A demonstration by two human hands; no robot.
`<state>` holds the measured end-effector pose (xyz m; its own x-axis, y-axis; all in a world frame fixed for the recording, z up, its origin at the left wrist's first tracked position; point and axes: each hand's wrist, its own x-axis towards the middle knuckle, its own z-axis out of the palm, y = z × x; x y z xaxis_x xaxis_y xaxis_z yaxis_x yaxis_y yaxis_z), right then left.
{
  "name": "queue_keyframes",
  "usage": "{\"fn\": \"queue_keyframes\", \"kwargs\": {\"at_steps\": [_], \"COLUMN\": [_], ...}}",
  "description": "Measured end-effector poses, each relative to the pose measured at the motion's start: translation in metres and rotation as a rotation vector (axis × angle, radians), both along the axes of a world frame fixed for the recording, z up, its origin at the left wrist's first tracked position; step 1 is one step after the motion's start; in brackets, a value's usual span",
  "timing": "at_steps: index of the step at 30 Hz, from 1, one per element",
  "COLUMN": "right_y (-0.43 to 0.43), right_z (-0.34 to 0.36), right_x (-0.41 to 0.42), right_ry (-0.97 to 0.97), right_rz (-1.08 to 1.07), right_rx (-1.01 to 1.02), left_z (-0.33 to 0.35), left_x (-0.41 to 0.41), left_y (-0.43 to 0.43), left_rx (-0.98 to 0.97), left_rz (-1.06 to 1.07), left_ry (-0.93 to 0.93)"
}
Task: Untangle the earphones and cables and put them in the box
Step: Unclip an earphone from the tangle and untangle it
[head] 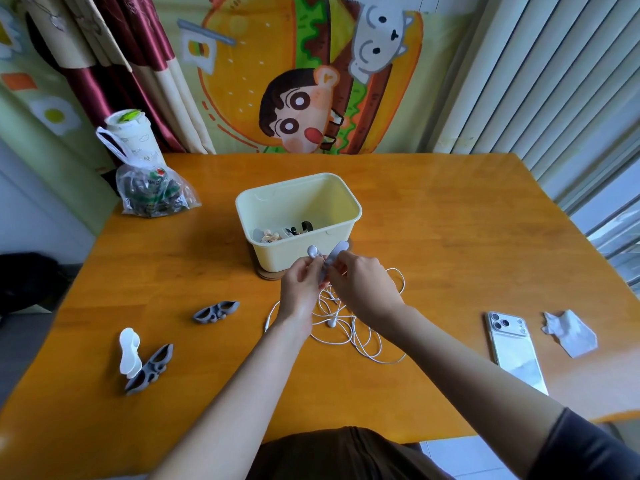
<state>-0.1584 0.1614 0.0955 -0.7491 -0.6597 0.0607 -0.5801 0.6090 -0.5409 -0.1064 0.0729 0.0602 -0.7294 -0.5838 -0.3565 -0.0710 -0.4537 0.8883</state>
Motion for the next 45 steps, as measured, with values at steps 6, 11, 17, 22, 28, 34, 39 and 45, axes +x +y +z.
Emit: {"fn": "queue_keyframes", "kwargs": {"at_steps": [6,11,17,22,28,34,39,45], "right_y": [0.002,0.002,0.005,0.007,0.012,0.016,0.021,0.024], "right_z": [0.000,0.000,-0.004,-0.002,-0.004,-0.008,-0.005,0.004], "right_x": [-0.005,-0.008,-0.007,-0.009,-0.017,-0.019,-0.022,-0.029], "right_ry": [-0.088,-0.140,-0.136,-0.110,-0.092,-0.067,-0.007,0.056], "right_rz": [-0.034,-0.054,-0.005,0.014,-0.032,-0.030,0.018,0.043], "right_rx": [-0.088,-0.127,-0.143,-0.125,-0.097,-0.110,-0.110,-0.129], "left_z": [0.007,0.010,0.009,0.012,0.012,0.010,0.005,0.003], "left_x": [-0.002,-0.004,0.000,0.003,0.002,0.004,0.007,0.008], "left_y": [-0.003,-0.007,-0.009,-0.013,-0.014,-0.014,-0.022,-0.024], "left_rx": [0.146,0.186,-0.019,0.042,0.124,-0.079,-0.227,-0.311], "left_rz": [0.036,-0.007,-0.042,-0.046,-0.130,-0.248,-0.281,-0.375], "left_ry": [0.070,0.020,-0.069,-0.012,0.017,-0.038,-0.098,-0.097]}}
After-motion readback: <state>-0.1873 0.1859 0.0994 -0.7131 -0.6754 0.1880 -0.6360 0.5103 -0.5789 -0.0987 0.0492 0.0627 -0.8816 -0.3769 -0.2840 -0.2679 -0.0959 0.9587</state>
